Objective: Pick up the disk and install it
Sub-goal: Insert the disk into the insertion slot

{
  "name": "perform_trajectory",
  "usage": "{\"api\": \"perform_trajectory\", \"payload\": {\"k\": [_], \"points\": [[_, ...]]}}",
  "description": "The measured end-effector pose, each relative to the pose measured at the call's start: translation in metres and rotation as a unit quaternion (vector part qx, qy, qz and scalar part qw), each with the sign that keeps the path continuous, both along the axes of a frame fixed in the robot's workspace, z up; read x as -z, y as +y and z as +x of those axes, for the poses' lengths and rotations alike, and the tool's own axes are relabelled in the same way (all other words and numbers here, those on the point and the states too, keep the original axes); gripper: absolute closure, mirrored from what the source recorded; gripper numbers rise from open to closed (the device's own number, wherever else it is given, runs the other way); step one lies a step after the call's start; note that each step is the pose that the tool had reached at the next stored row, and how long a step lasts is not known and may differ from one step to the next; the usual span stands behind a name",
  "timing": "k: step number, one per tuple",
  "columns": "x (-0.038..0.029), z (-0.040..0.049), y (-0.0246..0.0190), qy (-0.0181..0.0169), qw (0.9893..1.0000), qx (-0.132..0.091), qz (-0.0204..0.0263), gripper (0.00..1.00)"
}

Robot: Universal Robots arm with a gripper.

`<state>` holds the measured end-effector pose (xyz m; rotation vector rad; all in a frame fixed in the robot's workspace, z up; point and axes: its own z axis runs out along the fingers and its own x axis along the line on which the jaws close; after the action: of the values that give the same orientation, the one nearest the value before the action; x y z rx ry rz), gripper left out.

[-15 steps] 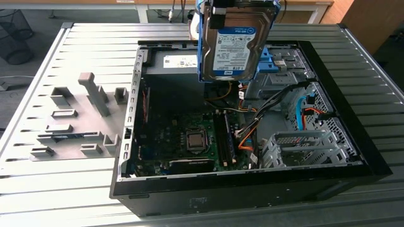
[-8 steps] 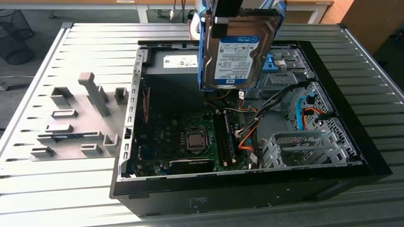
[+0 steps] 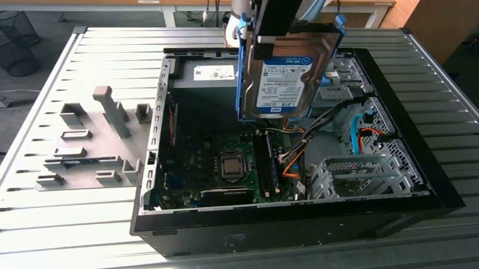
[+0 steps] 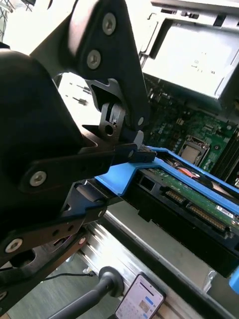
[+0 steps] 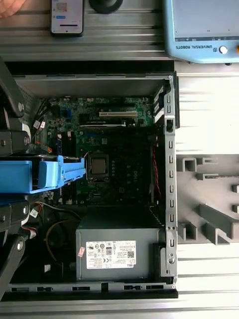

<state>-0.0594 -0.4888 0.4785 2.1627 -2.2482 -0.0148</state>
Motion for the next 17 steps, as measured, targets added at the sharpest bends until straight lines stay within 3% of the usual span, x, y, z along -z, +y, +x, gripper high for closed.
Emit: {"api": "perform_trajectory", "payload": {"k": [5, 13, 17], "points": [[0.0004, 0.0, -0.0119, 0.0, 1.0, 0.0, -0.0001, 0.64], [0.0014, 0.0, -0.036, 0.0, 1.0, 0.0, 0.0, 0.64], [0.0017, -0.0001, -0.0437, 0.0, 1.0, 0.0, -0.0002, 0.64]]}}
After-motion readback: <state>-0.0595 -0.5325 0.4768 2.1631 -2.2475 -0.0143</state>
